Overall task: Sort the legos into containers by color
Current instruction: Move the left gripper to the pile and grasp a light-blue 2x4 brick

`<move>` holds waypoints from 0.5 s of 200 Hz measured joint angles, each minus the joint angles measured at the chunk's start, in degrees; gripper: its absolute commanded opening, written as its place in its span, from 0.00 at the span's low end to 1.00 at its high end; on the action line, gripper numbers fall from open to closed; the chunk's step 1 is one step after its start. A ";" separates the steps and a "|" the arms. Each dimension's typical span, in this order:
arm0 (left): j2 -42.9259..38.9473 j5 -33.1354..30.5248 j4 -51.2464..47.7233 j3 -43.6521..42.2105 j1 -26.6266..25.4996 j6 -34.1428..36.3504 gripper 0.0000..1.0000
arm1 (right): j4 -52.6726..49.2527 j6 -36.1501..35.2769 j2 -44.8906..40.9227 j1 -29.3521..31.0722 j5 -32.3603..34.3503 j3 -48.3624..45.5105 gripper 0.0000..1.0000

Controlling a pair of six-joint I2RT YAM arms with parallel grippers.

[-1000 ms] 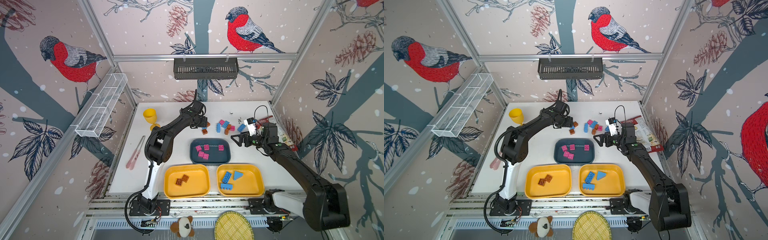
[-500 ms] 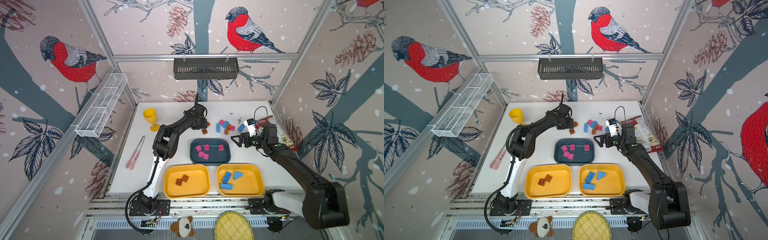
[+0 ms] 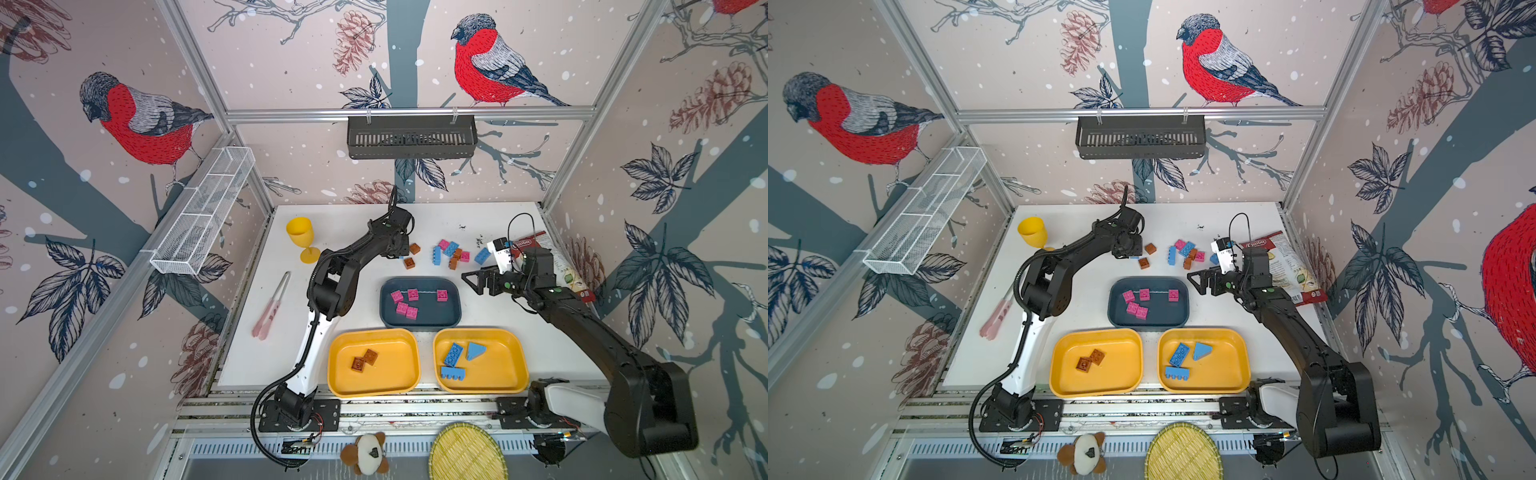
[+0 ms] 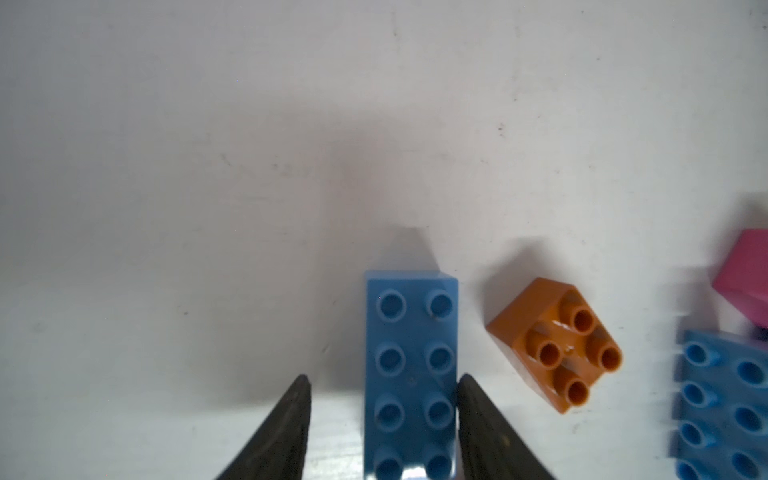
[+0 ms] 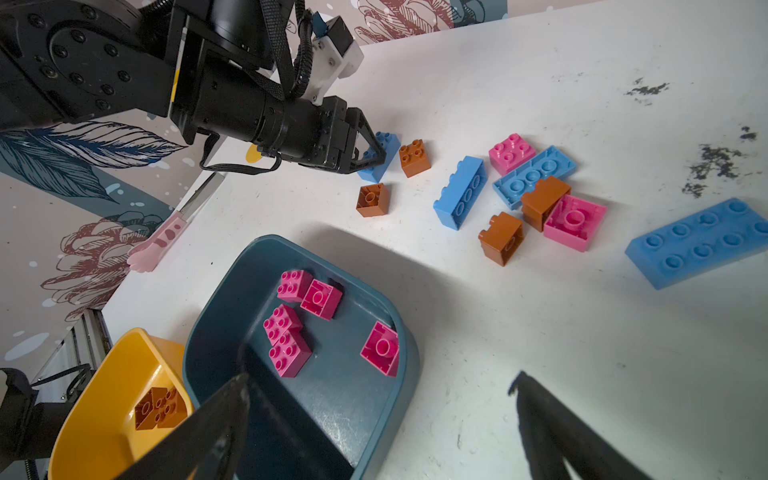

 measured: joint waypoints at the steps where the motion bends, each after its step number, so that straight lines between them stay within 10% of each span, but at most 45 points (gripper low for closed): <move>1: 0.00 -0.02 0.00 0.02 0.00 0.09 0.57 | 0.00 0.00 0.00 0.00 0.00 0.00 0.99; 100: 3.69 1.51 -2.10 6.69 -0.63 2.89 0.59 | 0.11 0.00 0.33 -0.22 -0.31 0.04 0.99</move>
